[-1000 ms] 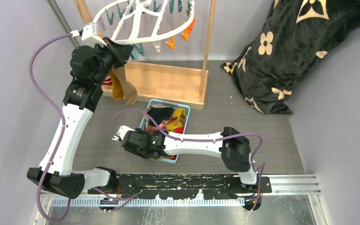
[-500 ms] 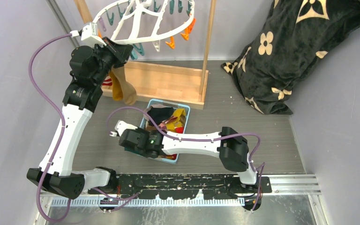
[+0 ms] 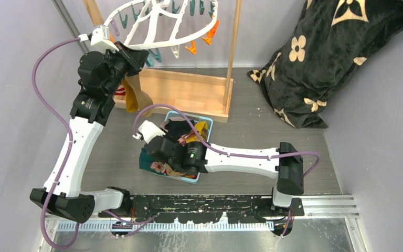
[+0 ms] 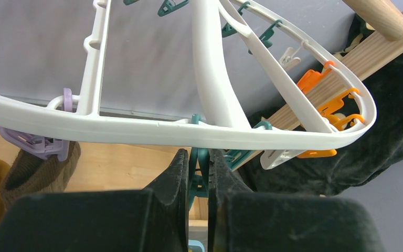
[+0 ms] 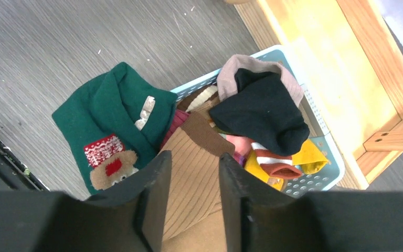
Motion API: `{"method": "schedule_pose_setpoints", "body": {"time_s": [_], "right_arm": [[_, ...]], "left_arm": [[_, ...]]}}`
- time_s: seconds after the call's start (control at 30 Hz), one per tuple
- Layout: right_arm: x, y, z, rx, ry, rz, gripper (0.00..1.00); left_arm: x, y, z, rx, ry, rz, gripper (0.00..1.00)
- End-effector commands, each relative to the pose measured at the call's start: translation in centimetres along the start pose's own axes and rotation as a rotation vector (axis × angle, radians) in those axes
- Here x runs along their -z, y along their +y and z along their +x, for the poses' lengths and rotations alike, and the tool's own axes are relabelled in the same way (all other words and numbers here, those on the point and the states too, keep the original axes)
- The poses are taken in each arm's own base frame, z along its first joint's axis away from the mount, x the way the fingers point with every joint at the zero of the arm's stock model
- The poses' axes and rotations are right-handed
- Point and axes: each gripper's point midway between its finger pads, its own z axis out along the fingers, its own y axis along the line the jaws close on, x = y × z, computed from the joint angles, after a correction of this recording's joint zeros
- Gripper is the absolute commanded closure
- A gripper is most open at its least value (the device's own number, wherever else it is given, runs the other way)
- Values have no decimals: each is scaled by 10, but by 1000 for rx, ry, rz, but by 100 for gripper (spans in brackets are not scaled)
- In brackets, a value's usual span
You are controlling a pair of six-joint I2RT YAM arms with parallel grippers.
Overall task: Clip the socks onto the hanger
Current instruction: Adjust the sock in the bin.
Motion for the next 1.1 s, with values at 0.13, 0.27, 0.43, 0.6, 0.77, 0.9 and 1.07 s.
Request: {"method": "schedule_pose_setpoints", "body": {"time_s": [0.13, 0.27, 0.43, 0.6, 0.77, 0.9, 1.07], "right_arm": [[-23, 18, 16, -22, 106, 44, 46], [-36, 25, 30, 40, 149, 68, 45], [-45, 31, 39, 76, 185, 65, 46], [-48, 22, 39, 112, 197, 132, 55], [-38, 4, 18, 88, 118, 187, 71], [-28, -14, 2, 40, 50, 234, 90], [-5, -43, -26, -161, -103, 186, 99]], "left_arm": [[19, -17, -36, -22, -109, 42, 100], [19, -17, -37, -25, -112, 42, 100], [19, -17, -36, -24, -111, 41, 100], [19, -17, -35, -22, -108, 43, 100], [18, -17, -35, -21, -107, 43, 100], [19, -18, -35, -19, -107, 46, 100], [20, -18, -36, -24, -107, 44, 100]]}}
